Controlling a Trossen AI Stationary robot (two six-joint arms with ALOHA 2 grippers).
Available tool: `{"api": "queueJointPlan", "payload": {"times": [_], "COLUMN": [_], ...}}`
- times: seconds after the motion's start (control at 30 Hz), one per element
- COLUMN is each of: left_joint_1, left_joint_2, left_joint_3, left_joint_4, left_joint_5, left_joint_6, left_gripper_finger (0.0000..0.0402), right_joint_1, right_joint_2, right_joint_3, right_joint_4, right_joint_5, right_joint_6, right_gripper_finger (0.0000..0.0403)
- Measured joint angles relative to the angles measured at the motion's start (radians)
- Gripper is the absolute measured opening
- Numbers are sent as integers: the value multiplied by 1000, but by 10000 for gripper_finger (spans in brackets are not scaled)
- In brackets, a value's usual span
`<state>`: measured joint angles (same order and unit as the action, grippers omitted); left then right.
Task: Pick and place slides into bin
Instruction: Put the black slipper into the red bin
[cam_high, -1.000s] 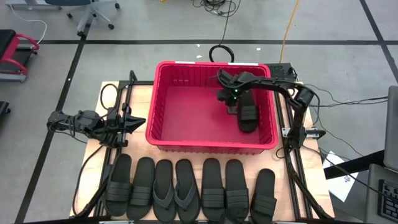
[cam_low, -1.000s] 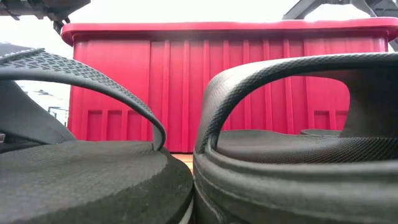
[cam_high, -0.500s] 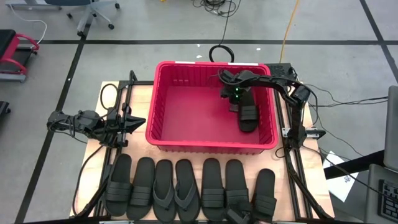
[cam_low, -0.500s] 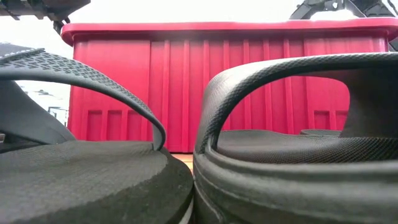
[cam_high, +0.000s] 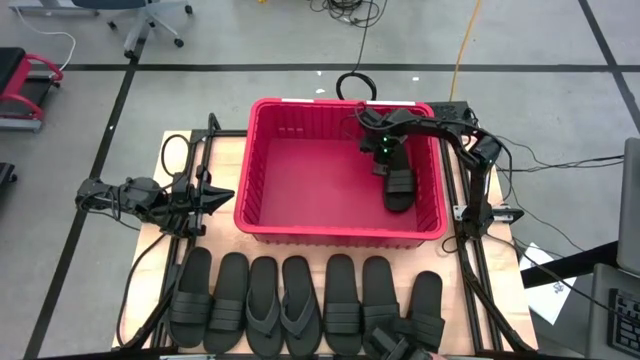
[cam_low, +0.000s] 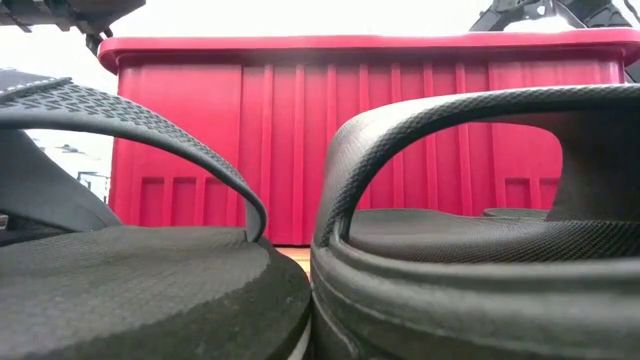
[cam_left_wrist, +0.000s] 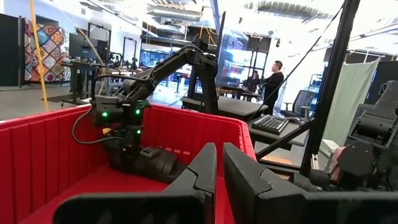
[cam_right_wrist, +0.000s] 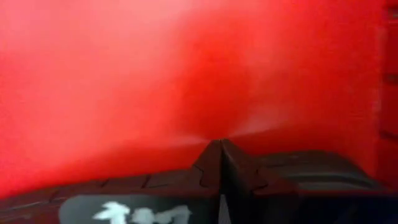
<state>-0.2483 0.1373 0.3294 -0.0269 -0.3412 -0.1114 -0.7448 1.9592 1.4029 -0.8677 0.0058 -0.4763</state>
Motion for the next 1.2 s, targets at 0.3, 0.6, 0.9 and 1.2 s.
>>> {"api": "queueJointPlan", "payload": {"times": [0.3,0.6,0.9,1.2], "left_joint_1": [0,0,0,0], "left_joint_2": [0,0,0,0], "left_joint_3": [0,0,0,0], "left_joint_4": [-6,-8,-8,-7], "left_joint_5": [0,0,0,0], "left_joint_6": [4,5,0,-4], "left_gripper_finger": [26,26,26,26], "right_joint_1": [36,29,22,34], "right_joint_2": [-12,-11,-14,-21], "right_joint_3": [0,0,-87,-138], "right_joint_4": [75,61,83,106], "right_joint_5": [-61,-60,10,68], "right_joint_6": [-30,24,-156,-266], "right_gripper_finger": [0,0,0,0]}}
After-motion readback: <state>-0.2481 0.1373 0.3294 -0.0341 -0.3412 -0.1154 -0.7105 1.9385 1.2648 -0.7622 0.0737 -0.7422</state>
